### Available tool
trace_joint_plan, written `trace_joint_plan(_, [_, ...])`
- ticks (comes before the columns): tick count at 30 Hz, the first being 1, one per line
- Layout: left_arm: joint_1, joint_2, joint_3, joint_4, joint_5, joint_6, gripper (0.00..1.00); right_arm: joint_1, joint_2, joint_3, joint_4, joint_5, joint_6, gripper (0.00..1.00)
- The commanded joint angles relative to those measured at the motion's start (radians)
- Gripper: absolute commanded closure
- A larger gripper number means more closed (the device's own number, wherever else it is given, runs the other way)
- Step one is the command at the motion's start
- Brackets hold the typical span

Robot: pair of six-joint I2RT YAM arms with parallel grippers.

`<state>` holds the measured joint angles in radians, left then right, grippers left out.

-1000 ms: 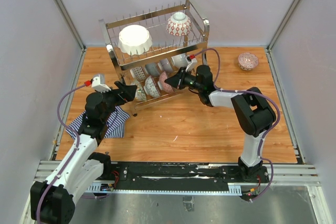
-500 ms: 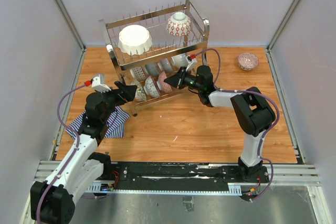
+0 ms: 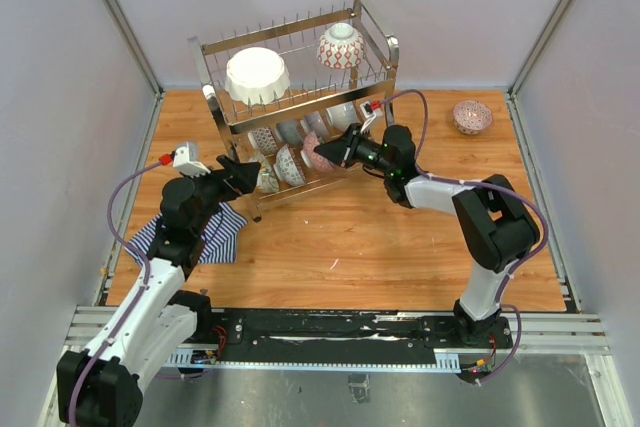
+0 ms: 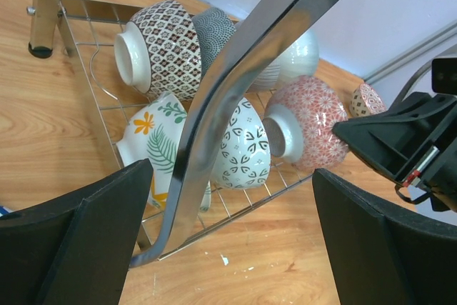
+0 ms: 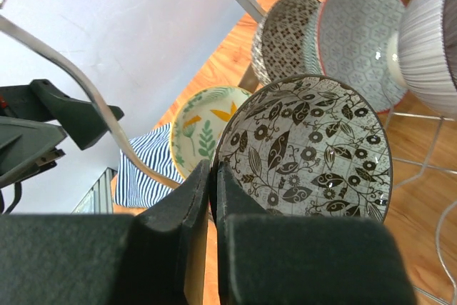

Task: Unload the bowls from the dish rack
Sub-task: Pick up the bowl from the dish rack, then place the bowl with the bowl.

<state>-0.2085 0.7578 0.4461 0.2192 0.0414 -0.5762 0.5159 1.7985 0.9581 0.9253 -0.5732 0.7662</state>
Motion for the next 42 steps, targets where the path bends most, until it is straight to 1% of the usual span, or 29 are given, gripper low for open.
trace_joint_plan(1, [-0.007,-0.026,-0.007,-0.008,-0.009,0.006,0.0,0.012,-0.062,-0.011,0.12,-0.008,0.012,0.99])
trace_joint_plan(10, [-0.007,-0.055,-0.002,-0.034,-0.017,-0.001,0.0,0.015,-0.123,-0.074,0.134,0.003,0.01,0.99])
trace_joint_plan(13, [-0.008,-0.066,0.001,-0.046,-0.023,-0.008,0.0,0.02,-0.178,-0.113,0.118,0.018,-0.007,0.99])
trace_joint_plan(16, [-0.008,-0.079,0.004,-0.067,-0.027,-0.015,0.0,0.032,-0.256,-0.16,0.069,0.053,-0.048,0.99])
trace_joint_plan(21, [-0.008,-0.117,0.007,-0.104,-0.031,-0.027,0.0,0.052,-0.438,-0.232,-0.097,0.172,-0.139,0.99])
trace_joint_plan(26, [-0.008,-0.15,0.004,-0.133,-0.04,-0.026,0.0,0.073,-0.644,-0.286,-0.338,0.355,-0.224,0.99])
trace_joint_plan(30, [-0.008,-0.156,-0.002,-0.13,-0.037,-0.033,0.0,0.077,-0.778,-0.308,-0.496,0.499,-0.244,0.99])
trace_joint_plan(35, [-0.007,-0.155,-0.013,-0.117,-0.022,-0.043,0.0,0.077,-0.873,-0.302,-0.666,0.655,-0.273,0.99])
trace_joint_plan(39, [-0.008,-0.16,-0.017,-0.117,-0.019,-0.04,0.0,0.076,-0.926,-0.267,-0.802,0.784,-0.309,0.99])
trace_joint_plan(42, [-0.008,-0.164,-0.018,-0.117,-0.019,-0.036,0.0,0.071,-0.961,-0.258,-0.852,0.882,-0.349,0.99])
